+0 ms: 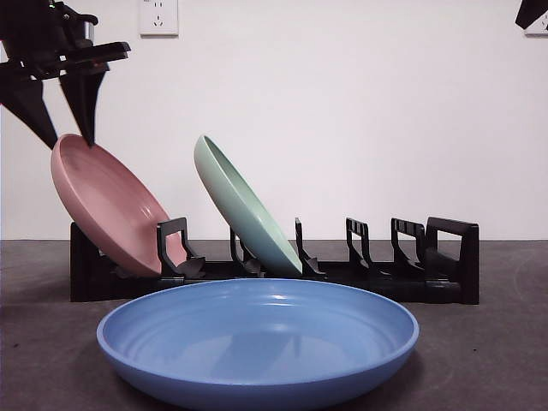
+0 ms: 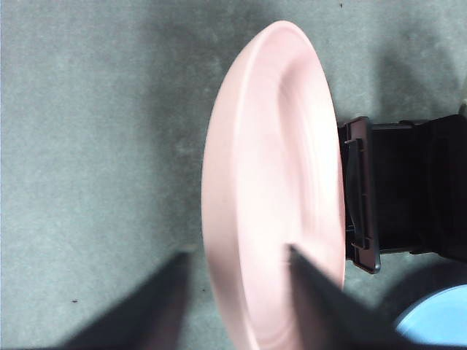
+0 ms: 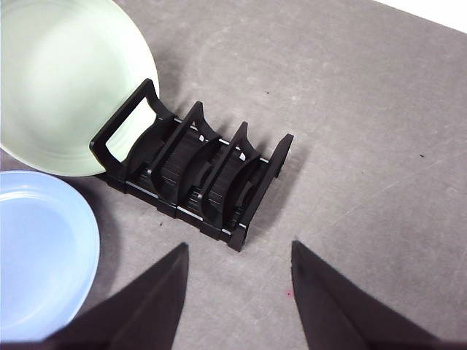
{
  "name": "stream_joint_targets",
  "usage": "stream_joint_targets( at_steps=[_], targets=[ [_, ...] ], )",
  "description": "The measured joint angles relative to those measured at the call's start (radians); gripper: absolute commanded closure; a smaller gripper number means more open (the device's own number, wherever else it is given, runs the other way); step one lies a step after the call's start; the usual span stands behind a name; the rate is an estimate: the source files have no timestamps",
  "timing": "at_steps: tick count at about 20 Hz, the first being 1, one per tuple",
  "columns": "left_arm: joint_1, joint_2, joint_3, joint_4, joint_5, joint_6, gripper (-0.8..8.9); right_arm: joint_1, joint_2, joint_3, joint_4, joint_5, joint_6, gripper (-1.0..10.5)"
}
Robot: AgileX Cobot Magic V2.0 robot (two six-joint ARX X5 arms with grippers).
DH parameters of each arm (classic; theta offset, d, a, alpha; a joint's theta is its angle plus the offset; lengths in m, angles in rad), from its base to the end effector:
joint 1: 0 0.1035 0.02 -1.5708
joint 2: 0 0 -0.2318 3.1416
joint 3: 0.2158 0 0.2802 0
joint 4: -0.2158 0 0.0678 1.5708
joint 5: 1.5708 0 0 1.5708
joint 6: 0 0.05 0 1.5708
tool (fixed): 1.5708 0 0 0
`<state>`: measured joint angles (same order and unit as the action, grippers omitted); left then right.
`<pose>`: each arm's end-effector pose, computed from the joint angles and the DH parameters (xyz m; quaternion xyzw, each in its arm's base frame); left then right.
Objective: Place the plate
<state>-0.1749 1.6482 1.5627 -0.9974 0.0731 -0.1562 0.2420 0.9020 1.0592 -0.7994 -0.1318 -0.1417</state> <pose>0.3646 -0.0681 0.2671 -0.0402 0.5214 -0.0655 0.8498 0.2229 0.0618 0.3172 -0.0833 0.3019 0.1982 0.9288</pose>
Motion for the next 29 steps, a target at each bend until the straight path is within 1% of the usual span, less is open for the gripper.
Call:
stream_joint_targets(
  at_steps=[3, 4, 5, 11, 16, 18, 24, 29],
  targets=[
    [0.001, 0.000, 0.000, 0.000, -0.015, 0.000, 7.66, 0.000, 0.000, 0.000, 0.000, 0.000, 0.000, 7.3],
    [0.001, 0.000, 0.000, 0.000, -0.018, -0.001, 7.99, 0.000, 0.000, 0.000, 0.000, 0.000, 0.000, 7.3],
    [0.001, 0.000, 0.002, -0.001, -0.022, -0.002, 8.03, 0.000, 0.000, 0.000, 0.000, 0.000, 0.000, 7.3],
    [0.002, 0.000, 0.027, -0.021, -0.053, 0.000, 8.03, 0.000, 0.000, 0.000, 0.000, 0.000, 0.000, 7.3],
    [0.000, 0.000, 0.092, -0.082, -0.151, 0.008, 8.03, 0.000, 0.000, 0.000, 0.000, 0.000, 0.001, 7.3],
    [0.000, 0.000, 0.125, -0.113, -0.175, 0.011, 8.03, 0.000, 0.000, 0.000, 0.000, 0.000, 0.001, 7.3],
    [0.000, 0.000, 0.209, -0.183, -0.221, 0.028, 8.03, 0.000, 0.000, 0.000, 0.000, 0.000, 0.001, 7.3],
    [0.000, 0.000, 0.222, -0.219, -0.244, 0.037, 8.03, 0.000, 0.000, 0.000, 0.000, 0.000, 0.001, 7.3]
  ],
)
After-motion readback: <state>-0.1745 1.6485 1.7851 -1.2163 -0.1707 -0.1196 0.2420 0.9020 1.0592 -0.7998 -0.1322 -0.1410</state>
